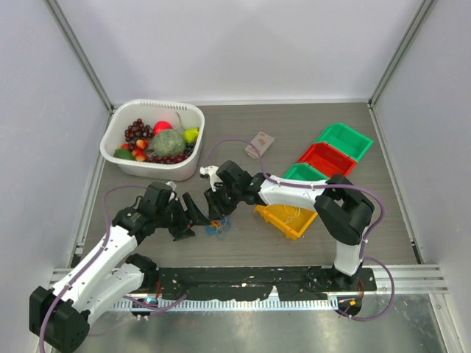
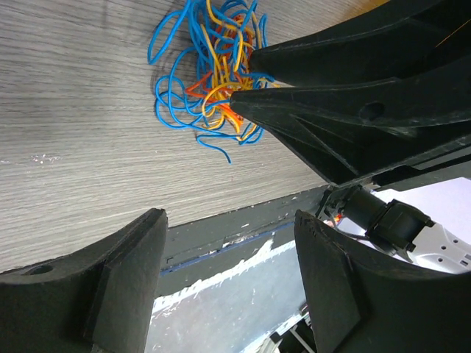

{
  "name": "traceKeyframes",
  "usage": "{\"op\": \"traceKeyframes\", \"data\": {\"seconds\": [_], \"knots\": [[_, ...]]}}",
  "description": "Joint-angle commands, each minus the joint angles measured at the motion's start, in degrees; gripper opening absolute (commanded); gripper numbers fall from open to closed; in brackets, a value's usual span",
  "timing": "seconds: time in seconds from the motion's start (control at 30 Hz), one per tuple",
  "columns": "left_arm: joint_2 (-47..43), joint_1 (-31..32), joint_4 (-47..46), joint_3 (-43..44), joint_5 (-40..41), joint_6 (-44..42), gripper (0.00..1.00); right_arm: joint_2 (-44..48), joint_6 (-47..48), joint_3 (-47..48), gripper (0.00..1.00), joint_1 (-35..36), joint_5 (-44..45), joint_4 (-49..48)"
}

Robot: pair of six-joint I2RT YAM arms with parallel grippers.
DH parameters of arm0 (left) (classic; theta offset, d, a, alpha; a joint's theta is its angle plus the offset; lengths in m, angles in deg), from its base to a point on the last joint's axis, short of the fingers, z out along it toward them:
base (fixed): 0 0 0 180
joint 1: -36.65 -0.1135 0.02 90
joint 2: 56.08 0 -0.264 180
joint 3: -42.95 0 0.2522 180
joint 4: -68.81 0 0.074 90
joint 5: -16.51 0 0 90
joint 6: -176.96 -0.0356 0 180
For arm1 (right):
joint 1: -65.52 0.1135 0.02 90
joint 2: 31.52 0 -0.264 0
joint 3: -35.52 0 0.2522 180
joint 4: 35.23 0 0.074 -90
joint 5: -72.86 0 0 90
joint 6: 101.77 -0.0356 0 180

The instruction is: Untangle the cables

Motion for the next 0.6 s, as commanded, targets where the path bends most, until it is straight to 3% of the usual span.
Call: {"op": "traceKeyframes", "data": {"seconds": [0.0, 0.13, 0.27, 0.4, 0.57], "knots": [[-0.9, -0.1, -1.2, 1.3, -1.3, -0.8, 0.72, 0.2, 3.3, 3.2, 0.35, 0.9, 3.1, 0.5], [-1.3, -0.2, -1.4, 0.7, -1.0, -0.5, 0.72, 2.4, 2.4, 3.7, 0.31, 0.9, 3.0, 1.2], [-0.3, -0.1, -2.9, 0.6, -1.4, -0.1, 0.72, 3.8, 1.2, 3.1, 0.12, 0.9, 2.8, 0.9], [1.0, -0.1, -3.4, 1.5, -1.6, -0.5, 0.73, 3.8, 0.2, 2.5, 0.01, 0.9, 2.5, 0.3], [2.2, -0.2, -3.7, 2.1, -0.8, -1.3, 0.75, 5.3, -2.5, 3.8, 0.01, 1.0, 2.5, 1.4]]}}
